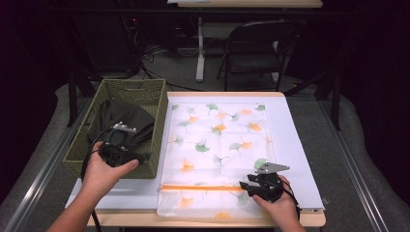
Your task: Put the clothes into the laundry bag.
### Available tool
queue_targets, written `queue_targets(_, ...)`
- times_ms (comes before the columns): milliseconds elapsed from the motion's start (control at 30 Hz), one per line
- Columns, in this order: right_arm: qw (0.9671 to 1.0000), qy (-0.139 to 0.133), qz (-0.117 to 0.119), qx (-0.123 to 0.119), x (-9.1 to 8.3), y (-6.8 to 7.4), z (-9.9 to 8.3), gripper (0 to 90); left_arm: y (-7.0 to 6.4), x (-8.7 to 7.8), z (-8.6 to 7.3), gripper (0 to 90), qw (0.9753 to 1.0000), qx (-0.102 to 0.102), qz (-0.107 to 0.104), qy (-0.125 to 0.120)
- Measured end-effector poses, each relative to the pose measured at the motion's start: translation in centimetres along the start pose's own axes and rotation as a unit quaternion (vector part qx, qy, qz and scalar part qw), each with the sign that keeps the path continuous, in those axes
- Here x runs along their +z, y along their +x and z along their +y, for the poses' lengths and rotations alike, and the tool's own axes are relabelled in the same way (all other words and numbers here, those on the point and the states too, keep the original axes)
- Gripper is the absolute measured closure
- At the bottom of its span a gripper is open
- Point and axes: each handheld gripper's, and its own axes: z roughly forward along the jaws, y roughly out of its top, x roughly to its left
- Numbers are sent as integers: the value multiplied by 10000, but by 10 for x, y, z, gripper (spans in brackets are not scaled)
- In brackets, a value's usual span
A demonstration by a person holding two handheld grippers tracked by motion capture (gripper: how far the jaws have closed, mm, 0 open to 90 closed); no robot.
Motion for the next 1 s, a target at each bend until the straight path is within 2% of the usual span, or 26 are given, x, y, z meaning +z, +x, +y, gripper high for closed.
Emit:
queue_targets(233,10000,-15,8,11,1,1,0,539,17,2,11,324,9995,-179,245,-26)
queue_targets(300,10000,-10,-7,-5,1,1,0,534,22,3,14,314,9994,-264,233,-33)
queue_targets(500,9999,-28,-48,-113,2,1,-1,500,41,-1,24,314,9984,-421,385,-59)
queue_targets(600,9999,-8,-46,-138,4,2,-1,487,51,-4,29,313,9976,-492,475,-87)
queue_targets(633,9998,-24,-42,-186,4,3,0,487,55,-6,32,302,9972,-505,549,-80)
queue_targets(667,9993,-103,-79,-351,4,3,0,487,57,-6,33,286,9969,-504,599,-101)
queue_targets(833,9984,-227,-151,-497,3,4,1,486,73,-8,42,256,9949,-651,769,-102)
queue_targets(1000,9983,-278,-226,-461,2,3,1,472,89,-8,50,253,9933,-824,806,-78)
